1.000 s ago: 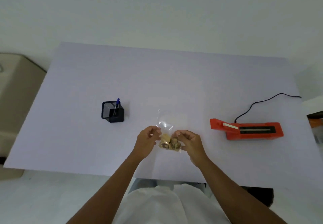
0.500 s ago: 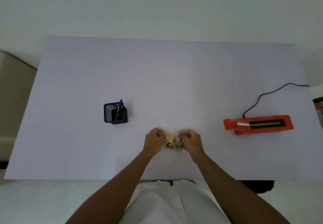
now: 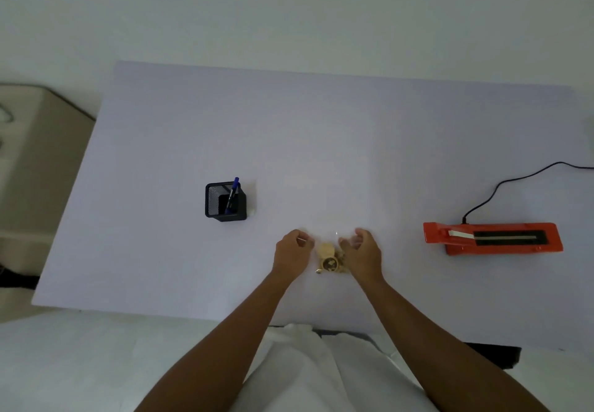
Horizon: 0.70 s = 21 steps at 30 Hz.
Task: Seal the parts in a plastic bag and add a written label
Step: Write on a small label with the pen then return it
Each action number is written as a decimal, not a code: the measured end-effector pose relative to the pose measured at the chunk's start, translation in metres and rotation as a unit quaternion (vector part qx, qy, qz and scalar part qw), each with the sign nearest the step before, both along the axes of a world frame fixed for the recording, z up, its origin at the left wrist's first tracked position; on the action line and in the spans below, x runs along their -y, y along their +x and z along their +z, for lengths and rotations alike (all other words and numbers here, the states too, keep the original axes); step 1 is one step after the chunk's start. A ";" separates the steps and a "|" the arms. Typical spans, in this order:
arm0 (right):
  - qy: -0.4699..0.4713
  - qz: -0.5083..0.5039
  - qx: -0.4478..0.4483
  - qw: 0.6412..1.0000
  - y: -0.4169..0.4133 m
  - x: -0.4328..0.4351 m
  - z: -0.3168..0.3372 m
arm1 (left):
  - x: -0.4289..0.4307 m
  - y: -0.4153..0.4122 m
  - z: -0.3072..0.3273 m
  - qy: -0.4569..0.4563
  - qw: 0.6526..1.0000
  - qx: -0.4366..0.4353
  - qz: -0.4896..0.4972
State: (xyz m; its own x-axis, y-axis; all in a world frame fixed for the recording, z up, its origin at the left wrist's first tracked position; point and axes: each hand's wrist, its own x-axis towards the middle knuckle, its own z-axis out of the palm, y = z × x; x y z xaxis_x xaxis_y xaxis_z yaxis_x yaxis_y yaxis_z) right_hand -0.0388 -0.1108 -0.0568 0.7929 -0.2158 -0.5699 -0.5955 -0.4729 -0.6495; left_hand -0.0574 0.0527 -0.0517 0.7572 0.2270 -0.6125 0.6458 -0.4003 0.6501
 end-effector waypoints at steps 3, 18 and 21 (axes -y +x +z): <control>-0.014 -0.010 0.057 0.998 0.002 -0.011 0.012 | -0.016 0.005 0.015 0.012 0.999 0.041 0.001; 0.067 0.073 0.125 0.987 0.054 -0.205 0.041 | -0.196 0.028 0.062 0.154 0.978 0.136 0.044; 0.044 0.061 0.118 0.990 0.060 -0.233 0.035 | -0.215 0.029 0.049 0.151 0.985 0.080 0.005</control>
